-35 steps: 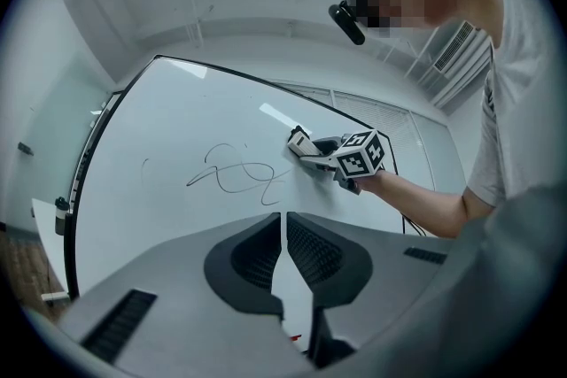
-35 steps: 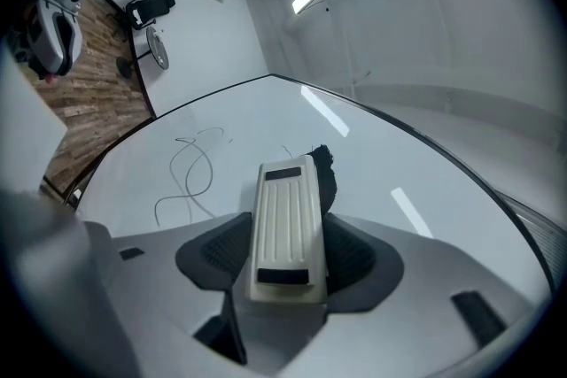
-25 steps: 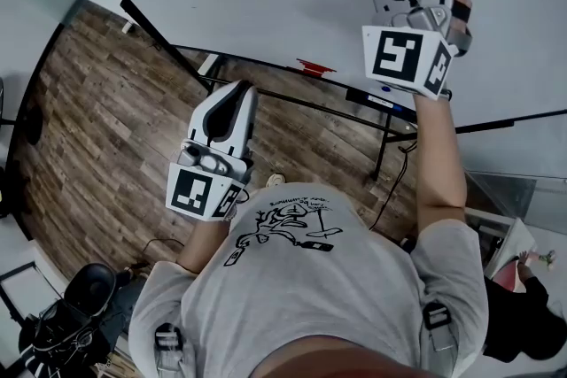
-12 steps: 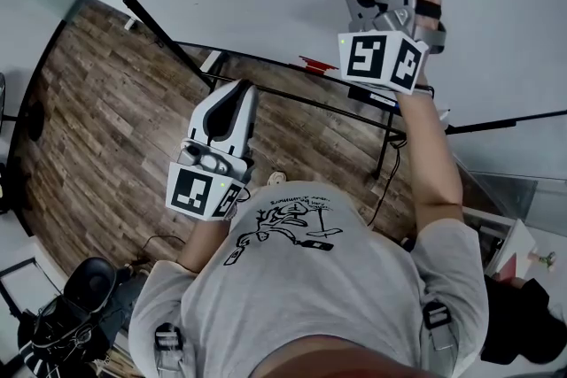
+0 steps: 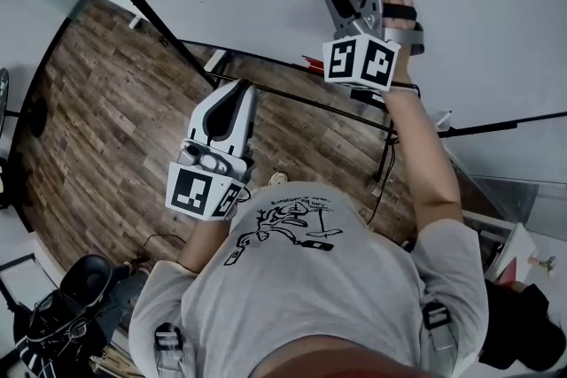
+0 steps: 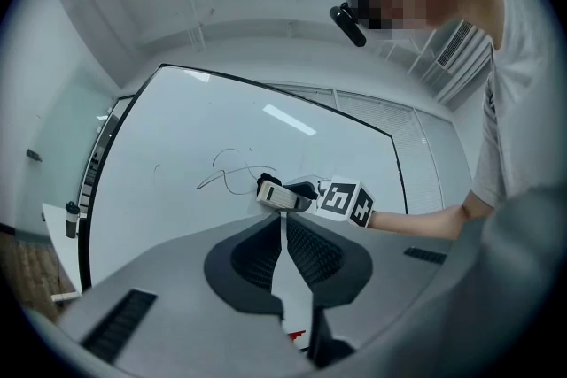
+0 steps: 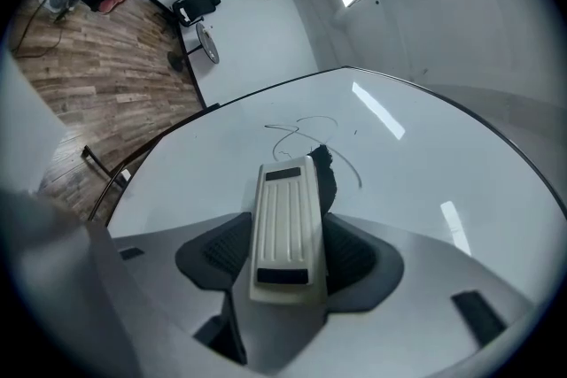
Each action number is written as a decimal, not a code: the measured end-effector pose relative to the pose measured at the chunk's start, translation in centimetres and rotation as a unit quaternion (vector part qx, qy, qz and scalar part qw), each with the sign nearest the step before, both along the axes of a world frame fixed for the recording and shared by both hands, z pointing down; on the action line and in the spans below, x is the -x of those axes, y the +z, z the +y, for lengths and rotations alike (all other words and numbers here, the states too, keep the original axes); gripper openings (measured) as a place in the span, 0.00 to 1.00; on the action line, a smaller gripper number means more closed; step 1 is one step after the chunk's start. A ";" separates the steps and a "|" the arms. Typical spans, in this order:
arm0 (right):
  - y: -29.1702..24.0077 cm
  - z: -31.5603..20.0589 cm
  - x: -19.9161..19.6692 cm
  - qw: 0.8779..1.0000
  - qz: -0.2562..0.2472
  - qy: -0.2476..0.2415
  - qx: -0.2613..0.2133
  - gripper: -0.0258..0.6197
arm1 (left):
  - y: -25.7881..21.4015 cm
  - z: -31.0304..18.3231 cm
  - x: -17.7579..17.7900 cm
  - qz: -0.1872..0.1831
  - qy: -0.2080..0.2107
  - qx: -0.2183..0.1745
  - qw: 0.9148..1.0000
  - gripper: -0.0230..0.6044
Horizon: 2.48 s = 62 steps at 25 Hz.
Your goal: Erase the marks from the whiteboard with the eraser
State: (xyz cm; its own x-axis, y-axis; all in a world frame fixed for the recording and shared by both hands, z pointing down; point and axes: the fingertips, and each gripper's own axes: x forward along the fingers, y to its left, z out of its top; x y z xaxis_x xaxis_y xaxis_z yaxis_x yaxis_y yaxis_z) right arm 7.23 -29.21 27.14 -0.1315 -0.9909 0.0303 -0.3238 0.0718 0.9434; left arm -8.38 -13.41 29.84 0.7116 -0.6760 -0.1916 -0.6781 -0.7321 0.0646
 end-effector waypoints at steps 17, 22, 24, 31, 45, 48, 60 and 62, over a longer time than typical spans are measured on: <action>7.9 -0.1 3.2 0.993 0.047 -0.026 0.105 0.45 | -0.1 1.4 1.3 0.006 -0.014 -0.002 1.000 0.10; 0.1 2.0 3.9 0.999 0.005 -0.042 0.031 0.45 | -0.3 1.3 1.7 0.006 -0.013 -0.003 1.000 0.10; -3.4 2.6 3.6 0.999 -0.014 -0.044 0.002 0.45 | -0.3 1.2 1.5 0.007 -0.013 -0.004 1.000 0.10; -14.1 4.2 -0.1 0.992 -0.088 -0.015 -0.092 0.45 | -0.4 0.9 1.7 0.008 -0.011 -0.003 1.000 0.10; -15.1 1.3 -2.1 0.992 -0.081 0.017 -0.093 0.44 | -0.7 -0.5 1.5 0.007 -0.009 -0.003 1.000 0.10; -13.4 0.8 -1.4 0.994 -0.071 0.013 -0.081 0.44 | -0.6 -0.6 1.3 0.007 -0.008 -0.002 1.000 0.10; -8.8 -0.3 0.4 0.997 -0.043 0.000 -0.063 0.44 | -0.1 -1.3 1.1 0.005 -0.006 0.004 1.000 0.10; -8.0 -0.5 0.8 0.998 -0.040 -0.002 -0.057 0.44 | 0.1 -1.4 1.2 0.005 -0.008 0.005 1.000 0.10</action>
State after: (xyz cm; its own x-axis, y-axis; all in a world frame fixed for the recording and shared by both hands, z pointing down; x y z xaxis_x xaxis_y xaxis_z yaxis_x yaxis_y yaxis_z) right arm 6.42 -29.71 19.16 -0.1329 -0.9866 -0.0943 -0.3986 -0.0339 0.9165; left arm -9.58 -14.80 29.89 0.6996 -0.6885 -0.1911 -0.6884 -0.7211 0.0781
